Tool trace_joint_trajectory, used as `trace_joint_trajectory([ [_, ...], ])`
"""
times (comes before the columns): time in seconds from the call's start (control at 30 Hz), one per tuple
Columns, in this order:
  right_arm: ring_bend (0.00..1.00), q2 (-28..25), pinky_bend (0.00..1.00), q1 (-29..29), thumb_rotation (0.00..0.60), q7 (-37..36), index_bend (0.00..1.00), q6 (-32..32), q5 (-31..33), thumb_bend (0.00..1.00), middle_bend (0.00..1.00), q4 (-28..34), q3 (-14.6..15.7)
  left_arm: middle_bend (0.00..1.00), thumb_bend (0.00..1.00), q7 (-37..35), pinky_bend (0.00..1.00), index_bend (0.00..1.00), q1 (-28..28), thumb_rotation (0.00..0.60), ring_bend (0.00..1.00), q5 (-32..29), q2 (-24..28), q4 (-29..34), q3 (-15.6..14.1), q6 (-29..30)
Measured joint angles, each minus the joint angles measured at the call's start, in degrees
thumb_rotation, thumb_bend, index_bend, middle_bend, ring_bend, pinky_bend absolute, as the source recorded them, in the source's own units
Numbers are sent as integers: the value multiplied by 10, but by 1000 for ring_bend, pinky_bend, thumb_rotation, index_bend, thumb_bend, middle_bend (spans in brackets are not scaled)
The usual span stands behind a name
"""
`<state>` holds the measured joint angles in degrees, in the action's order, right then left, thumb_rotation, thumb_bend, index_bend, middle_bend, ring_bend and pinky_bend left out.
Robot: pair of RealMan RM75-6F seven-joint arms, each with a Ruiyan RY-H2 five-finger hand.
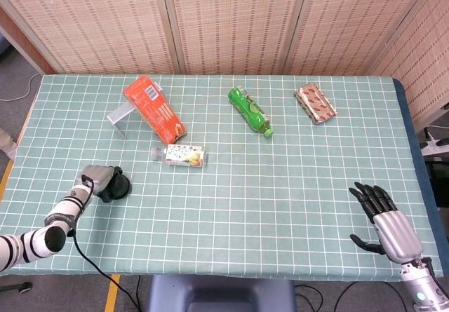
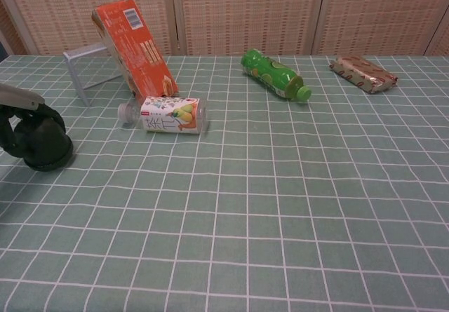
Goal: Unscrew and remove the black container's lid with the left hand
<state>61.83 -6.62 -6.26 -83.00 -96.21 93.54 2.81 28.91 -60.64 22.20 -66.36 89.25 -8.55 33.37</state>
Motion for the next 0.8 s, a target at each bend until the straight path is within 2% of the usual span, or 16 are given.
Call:
trace_joint_trajectory([
  [0.13,0,1,0,-1,600,-2,0,1,-1,133,0,0,1,934,675,-10,838,963,7,600,791,21,-8,-4,1,10],
  [0.47,0,-1,0,1,600,-9,0,-4,-5,133,0,-1,2,902,668,-27,806,935,49,600,766,123,-37,-22,0,61],
  [0.63,0,-1,0,1,600,-10,0,-7,-6,132,0,-1,1,882,647,-28,793,913,56,600,754,135,-53,-42,-2,62],
  [0.7,0,-2,0,1,600,-11,0,-7,-5,132,0,-1,1,840,618,-27,759,855,57,600,722,135,-56,-46,-2,58],
  [0.8,0,-1,0,1,600,-11,0,-6,-5,133,0,-2,1,671,553,-24,655,599,58,600,609,139,-57,-48,-2,60],
])
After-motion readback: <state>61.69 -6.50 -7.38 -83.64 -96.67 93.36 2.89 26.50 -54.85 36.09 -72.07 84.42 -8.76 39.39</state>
